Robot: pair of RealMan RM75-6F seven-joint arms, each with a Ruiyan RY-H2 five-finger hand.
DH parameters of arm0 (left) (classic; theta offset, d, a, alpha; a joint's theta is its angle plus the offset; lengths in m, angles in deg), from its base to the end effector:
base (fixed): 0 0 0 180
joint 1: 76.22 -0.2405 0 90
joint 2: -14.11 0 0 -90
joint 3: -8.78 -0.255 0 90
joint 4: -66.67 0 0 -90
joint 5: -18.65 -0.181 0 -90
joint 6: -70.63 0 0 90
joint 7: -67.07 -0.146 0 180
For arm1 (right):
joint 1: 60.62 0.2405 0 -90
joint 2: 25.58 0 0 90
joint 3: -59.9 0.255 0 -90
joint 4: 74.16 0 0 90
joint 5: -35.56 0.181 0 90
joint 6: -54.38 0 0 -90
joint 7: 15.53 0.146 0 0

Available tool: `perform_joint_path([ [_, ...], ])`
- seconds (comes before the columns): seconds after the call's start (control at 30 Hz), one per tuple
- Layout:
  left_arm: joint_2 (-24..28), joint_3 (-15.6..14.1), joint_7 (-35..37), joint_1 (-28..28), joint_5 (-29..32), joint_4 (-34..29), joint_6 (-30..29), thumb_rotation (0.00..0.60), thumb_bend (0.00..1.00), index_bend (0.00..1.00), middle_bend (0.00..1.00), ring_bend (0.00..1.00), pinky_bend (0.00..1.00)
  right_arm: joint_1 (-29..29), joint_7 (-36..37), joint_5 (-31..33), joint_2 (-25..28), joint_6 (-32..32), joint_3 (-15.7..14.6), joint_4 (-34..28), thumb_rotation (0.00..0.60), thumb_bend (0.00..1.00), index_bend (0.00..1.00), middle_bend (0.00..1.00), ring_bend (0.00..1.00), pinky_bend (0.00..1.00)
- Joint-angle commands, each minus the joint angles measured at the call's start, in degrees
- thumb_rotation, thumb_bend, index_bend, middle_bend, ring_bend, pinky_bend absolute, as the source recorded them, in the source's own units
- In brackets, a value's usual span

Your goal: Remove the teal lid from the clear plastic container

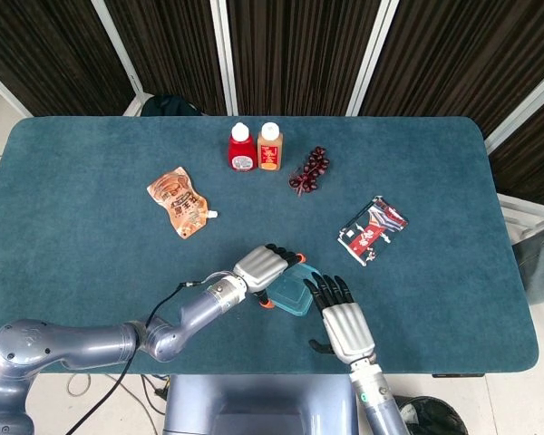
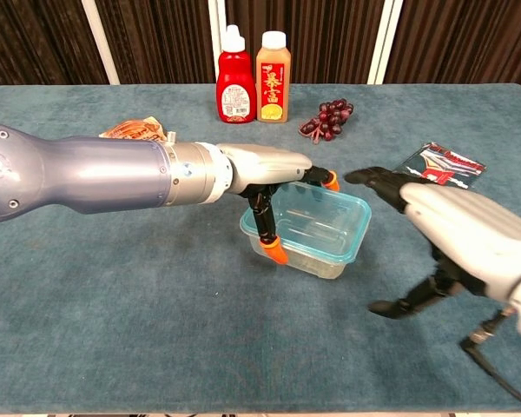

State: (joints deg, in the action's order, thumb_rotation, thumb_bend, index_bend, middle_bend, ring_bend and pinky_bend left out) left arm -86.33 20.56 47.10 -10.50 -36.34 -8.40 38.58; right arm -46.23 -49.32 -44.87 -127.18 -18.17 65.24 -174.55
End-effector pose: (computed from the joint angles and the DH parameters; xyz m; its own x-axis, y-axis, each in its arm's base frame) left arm -0.0233 0.3432 -0.0874 0.5902 0.4495 0.6705 0.7196 -0.6694 -0.1847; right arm -0.1447 -0.1999 -0.0144 0.2259 -0.2060 0.9521 -0.9556 -0.2367 0.1755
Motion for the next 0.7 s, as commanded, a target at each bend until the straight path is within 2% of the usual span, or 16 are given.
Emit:
perform_joint_path([
  [0.03, 0.00, -0.12, -0.03, 0.26, 0.14, -0.19, -0.12, 0.600, 0.09, 0.13, 0.21, 0.19, 0.36, 0.88, -1.06, 0.98, -2.52, -0.43, 1.36, 1.24, 0.600, 0.19, 0.00, 0.00, 0.00, 0.00],
  [0.37, -0.09, -0.74, -0.29, 1.41, 1.84, -0.71, -0.61, 0.600, 0.09, 0.13, 0.21, 0.19, 0.36, 2.06, -2.32, 3.88, -6.36, -0.90, 3.30, 4.06, 0.600, 0.19, 0.00, 0.00, 0.00, 0.00],
  [0.7, 0.15, -1.71, -0.25, 2.09, 2.90, -1.22, -0.85, 0.600, 0.09, 0.13, 0.21, 0.19, 0.36, 3.07, -1.12, 4.09, -6.95, -1.52, 4.36, 5.88, 0.600, 0.22, 0.00, 0.00, 0.00, 0.00],
])
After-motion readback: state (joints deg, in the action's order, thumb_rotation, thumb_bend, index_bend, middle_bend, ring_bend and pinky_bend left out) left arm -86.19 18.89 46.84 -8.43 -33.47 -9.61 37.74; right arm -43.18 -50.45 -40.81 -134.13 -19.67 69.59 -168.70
